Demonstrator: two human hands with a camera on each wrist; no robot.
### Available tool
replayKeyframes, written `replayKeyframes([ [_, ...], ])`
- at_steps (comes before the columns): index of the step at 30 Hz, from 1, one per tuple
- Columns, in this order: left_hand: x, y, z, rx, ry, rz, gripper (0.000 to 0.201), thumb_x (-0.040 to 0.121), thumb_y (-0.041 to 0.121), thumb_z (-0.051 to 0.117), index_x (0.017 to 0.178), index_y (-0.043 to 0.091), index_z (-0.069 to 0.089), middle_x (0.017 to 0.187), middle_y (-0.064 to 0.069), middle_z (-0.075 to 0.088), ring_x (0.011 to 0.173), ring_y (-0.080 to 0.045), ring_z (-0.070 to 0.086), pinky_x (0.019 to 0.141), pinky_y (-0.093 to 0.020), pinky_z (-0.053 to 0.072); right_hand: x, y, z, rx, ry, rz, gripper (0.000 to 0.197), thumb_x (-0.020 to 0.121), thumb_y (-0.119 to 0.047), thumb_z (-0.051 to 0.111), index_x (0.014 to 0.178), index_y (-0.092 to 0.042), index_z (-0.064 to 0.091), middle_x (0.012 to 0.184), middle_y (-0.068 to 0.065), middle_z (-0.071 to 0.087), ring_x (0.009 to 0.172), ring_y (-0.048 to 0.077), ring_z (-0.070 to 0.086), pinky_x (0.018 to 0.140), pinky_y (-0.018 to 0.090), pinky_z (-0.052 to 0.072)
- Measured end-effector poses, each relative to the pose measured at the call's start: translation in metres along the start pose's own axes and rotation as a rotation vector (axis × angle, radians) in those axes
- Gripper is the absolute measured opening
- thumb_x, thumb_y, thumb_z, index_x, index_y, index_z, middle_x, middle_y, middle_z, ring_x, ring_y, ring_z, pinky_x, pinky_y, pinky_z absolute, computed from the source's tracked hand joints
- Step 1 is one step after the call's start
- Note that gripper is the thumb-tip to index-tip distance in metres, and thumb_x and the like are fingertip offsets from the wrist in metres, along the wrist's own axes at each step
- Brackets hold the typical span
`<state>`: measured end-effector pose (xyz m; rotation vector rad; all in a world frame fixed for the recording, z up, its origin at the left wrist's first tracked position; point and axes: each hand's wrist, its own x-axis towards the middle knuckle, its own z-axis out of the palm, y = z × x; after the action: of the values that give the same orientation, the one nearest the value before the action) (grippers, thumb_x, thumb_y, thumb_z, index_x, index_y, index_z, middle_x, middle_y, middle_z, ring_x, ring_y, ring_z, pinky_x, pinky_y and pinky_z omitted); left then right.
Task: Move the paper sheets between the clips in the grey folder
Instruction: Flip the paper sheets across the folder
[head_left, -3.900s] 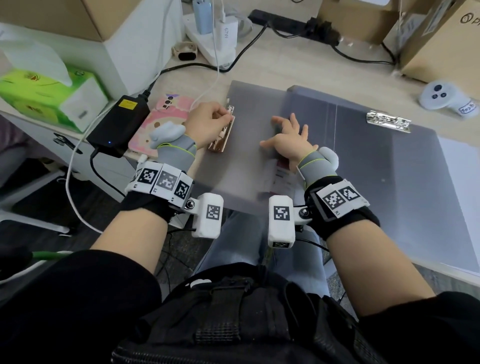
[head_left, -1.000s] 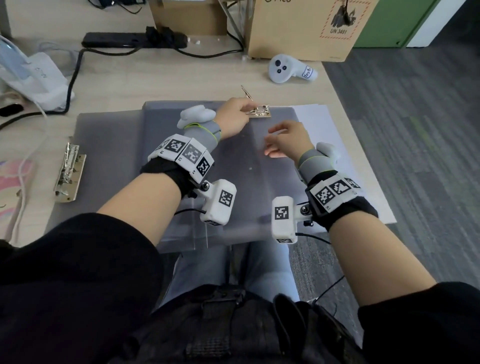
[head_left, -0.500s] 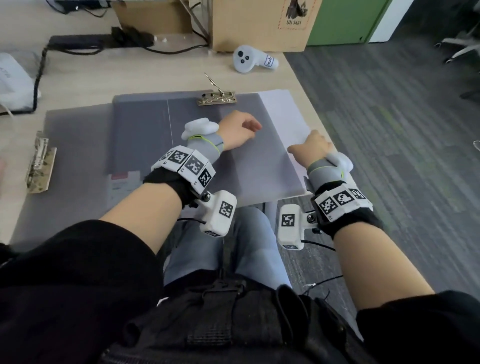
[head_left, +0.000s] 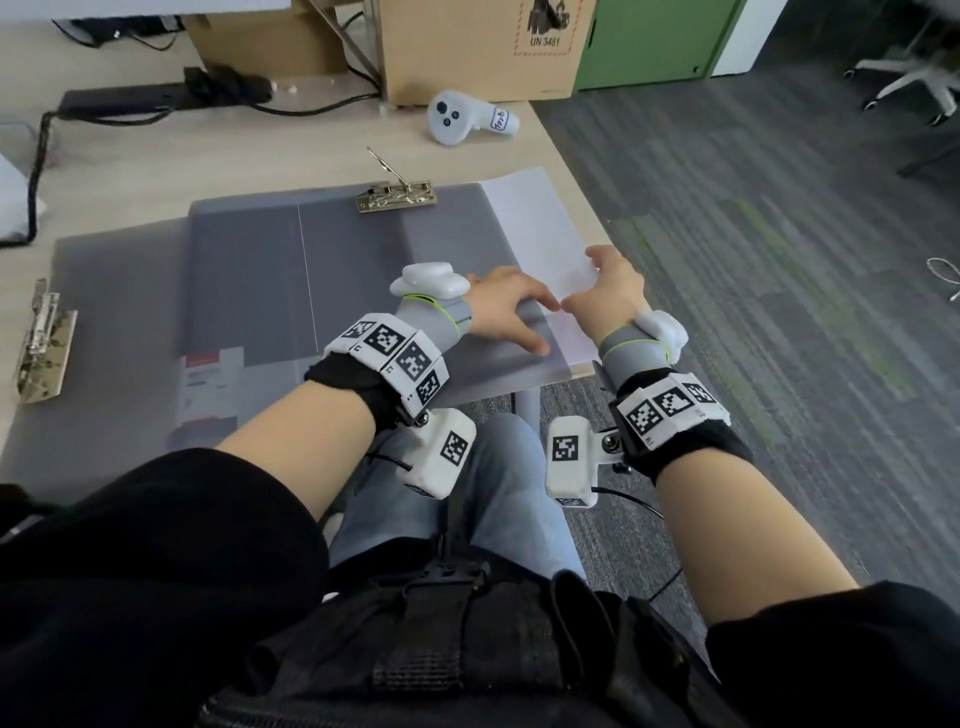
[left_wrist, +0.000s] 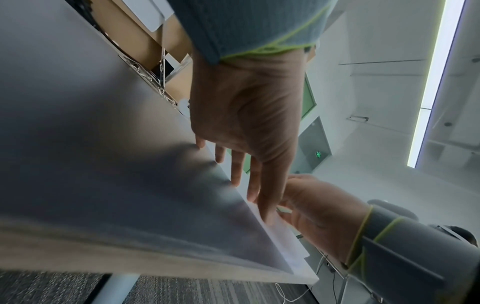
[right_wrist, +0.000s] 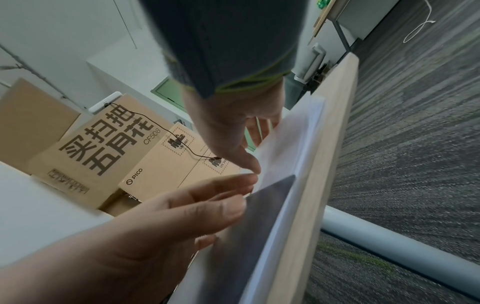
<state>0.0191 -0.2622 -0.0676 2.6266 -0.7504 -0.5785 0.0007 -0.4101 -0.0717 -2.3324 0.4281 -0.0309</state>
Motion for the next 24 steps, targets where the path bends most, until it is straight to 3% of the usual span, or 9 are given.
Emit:
replayKeyframes([
  [4, 0.006, 0.000, 0.002, -0.021, 0.005, 0.004, 0.057, 0.078, 0.040, 0.070, 0.130, 0.029, 0.050, 0.152, 0.006, 0.033, 0.144, -0.017, 0.020, 0.113, -0.046, 0.017, 0.001, 0.004, -0.002, 0.047, 0.035, 0.000, 0.061, 0.078, 0.000, 0.059, 0.135, -0.015, 0.045, 0.138, 0.006, 0.050, 0.127, 0.022, 0.048, 0.095, 0.028, 0.041],
  [7, 0.010, -0.008, 0.002, -0.197, 0.004, -0.009, 0.058, 0.071, 0.042, 0.070, 0.125, 0.024, 0.056, 0.148, 0.005, 0.041, 0.140, -0.015, 0.032, 0.117, -0.039, 0.023, 0.005, 0.006, -0.005, 0.076, 0.045, 0.070, 0.059, 0.078, -0.006, 0.061, 0.134, -0.015, 0.046, 0.133, 0.004, 0.055, 0.120, 0.023, 0.053, 0.091, 0.031, 0.043],
  [11, 0.010, -0.014, 0.001, -0.458, 0.035, -0.033, 0.043, 0.082, 0.019, 0.069, 0.123, 0.013, 0.058, 0.137, -0.002, 0.054, 0.129, -0.012, 0.046, 0.110, -0.020, 0.028, 0.009, 0.007, -0.005, 0.085, -0.047, 0.159, 0.051, 0.071, -0.019, 0.071, 0.120, -0.013, 0.060, 0.120, 0.010, 0.064, 0.110, 0.029, 0.061, 0.090, 0.035, 0.048],
  [15, 0.008, -0.015, -0.001, -0.661, 0.141, -0.072, 0.033, 0.083, 0.006, 0.065, 0.116, 0.005, 0.062, 0.125, -0.013, 0.063, 0.113, -0.016, 0.058, 0.109, -0.029, 0.040, 0.011, 0.005, -0.007, 0.107, -0.060, 0.132, 0.018, 0.077, -0.013, 0.063, 0.094, -0.017, 0.059, 0.098, 0.010, 0.062, 0.098, 0.029, 0.062, 0.079, 0.031, 0.046],
  [18, 0.007, -0.013, -0.006, -0.669, 0.197, -0.086, 0.031, 0.085, 0.001, 0.060, 0.116, 0.001, 0.061, 0.123, -0.015, 0.063, 0.105, -0.012, 0.056, 0.093, -0.015, 0.045, 0.008, -0.002, -0.012, 0.075, -0.003, 0.066, 0.015, 0.081, -0.008, 0.053, 0.094, -0.015, 0.056, 0.097, 0.012, 0.060, 0.101, 0.033, 0.060, 0.071, 0.028, 0.038],
  [21, 0.009, -0.016, -0.009, -0.647, 0.282, -0.129, 0.031, 0.086, 0.003, 0.059, 0.116, 0.004, 0.062, 0.122, -0.011, 0.064, 0.098, -0.009, 0.056, 0.082, -0.008, 0.042, 0.001, -0.009, -0.018, 0.009, 0.085, 0.009, 0.025, 0.085, -0.009, 0.048, 0.109, -0.008, 0.054, 0.114, 0.014, 0.062, 0.096, 0.033, 0.057, 0.070, 0.030, 0.034],
  [23, 0.010, -0.019, -0.009, -0.645, 0.356, -0.183, 0.031, 0.085, 0.002, 0.058, 0.116, 0.005, 0.062, 0.118, -0.009, 0.064, 0.093, -0.008, 0.058, 0.067, 0.003, 0.038, -0.004, -0.012, -0.027, -0.018, 0.141, -0.005, 0.026, 0.087, -0.009, 0.046, 0.112, -0.009, 0.050, 0.114, 0.012, 0.062, 0.092, 0.034, 0.055, 0.069, 0.032, 0.033],
  [24, 0.011, -0.020, -0.008, -0.647, 0.383, -0.202, 0.031, 0.085, 0.001, 0.058, 0.116, 0.004, 0.062, 0.119, -0.011, 0.064, 0.098, -0.012, 0.059, 0.060, 0.006, 0.036, -0.007, -0.013, -0.032, -0.026, 0.174, -0.010, 0.025, 0.087, -0.009, 0.045, 0.112, -0.009, 0.049, 0.110, 0.012, 0.062, 0.088, 0.035, 0.053, 0.068, 0.033, 0.032],
])
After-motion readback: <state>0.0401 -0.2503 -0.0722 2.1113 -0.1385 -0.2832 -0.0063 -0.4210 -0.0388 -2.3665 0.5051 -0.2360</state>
